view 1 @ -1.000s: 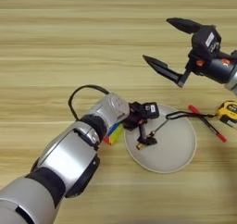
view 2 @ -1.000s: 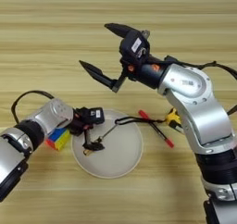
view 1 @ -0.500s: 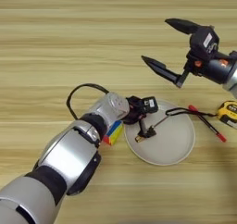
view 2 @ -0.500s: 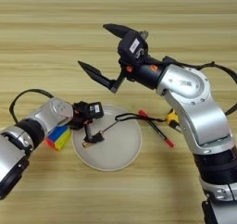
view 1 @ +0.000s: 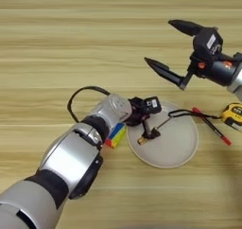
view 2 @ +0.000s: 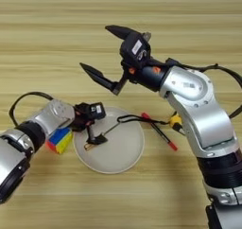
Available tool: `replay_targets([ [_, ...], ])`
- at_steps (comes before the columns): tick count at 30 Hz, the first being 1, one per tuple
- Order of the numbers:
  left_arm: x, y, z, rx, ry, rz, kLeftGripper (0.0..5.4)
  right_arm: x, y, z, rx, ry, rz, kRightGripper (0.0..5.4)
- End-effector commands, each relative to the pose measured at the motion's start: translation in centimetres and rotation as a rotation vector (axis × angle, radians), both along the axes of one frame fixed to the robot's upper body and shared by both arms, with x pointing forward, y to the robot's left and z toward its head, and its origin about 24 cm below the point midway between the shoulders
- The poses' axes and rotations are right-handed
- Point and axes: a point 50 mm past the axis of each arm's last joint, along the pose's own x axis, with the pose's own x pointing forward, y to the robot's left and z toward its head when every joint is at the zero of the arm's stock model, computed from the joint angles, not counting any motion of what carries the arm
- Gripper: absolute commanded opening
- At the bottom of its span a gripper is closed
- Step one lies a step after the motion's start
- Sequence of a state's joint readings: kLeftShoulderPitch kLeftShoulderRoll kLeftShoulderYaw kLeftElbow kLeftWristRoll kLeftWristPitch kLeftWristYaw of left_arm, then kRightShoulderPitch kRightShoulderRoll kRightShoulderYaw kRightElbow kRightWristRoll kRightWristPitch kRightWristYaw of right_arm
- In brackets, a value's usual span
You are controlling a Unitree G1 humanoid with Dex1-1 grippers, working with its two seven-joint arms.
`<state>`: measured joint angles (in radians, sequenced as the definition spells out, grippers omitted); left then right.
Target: Move the objects on the table
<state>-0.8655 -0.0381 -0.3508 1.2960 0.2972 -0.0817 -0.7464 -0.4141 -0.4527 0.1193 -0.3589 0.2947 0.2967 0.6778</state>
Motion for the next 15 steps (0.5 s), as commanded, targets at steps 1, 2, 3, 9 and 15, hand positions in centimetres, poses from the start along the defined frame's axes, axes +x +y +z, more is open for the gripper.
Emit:
replay_targets([
  [1, 0.2, -1.8, 1.6, -0.103, 0.001, -0.052, 5.37, 0.0, 0.1, -0.2, -0.01, -0.001, -0.003, 5.4],
  [2, 0.2, -2.0, 1.9, -0.119, 0.003, -0.06, 5.37, 0.0, 0.1, -0.2, -0.01, -0.001, -0.002, 5.4],
  [3, 0.2, -2.2, 2.1, -0.134, 0.003, -0.067, 5.37, 0.0, 0.1, -0.2, -0.011, -0.001, -0.002, 5.4],
  [9, -0.1, -3.6, 3.8, -0.249, 0.011, -0.124, 5.37, 0.0, 0.1, -0.2, -0.015, -0.003, -0.002, 5.4],
  [15, -1.7, -4.2, 6.4, -0.369, -0.012, -0.233, 5.37, 0.0, 0.1, -0.3, -0.015, -0.003, 0.0, 5.4],
])
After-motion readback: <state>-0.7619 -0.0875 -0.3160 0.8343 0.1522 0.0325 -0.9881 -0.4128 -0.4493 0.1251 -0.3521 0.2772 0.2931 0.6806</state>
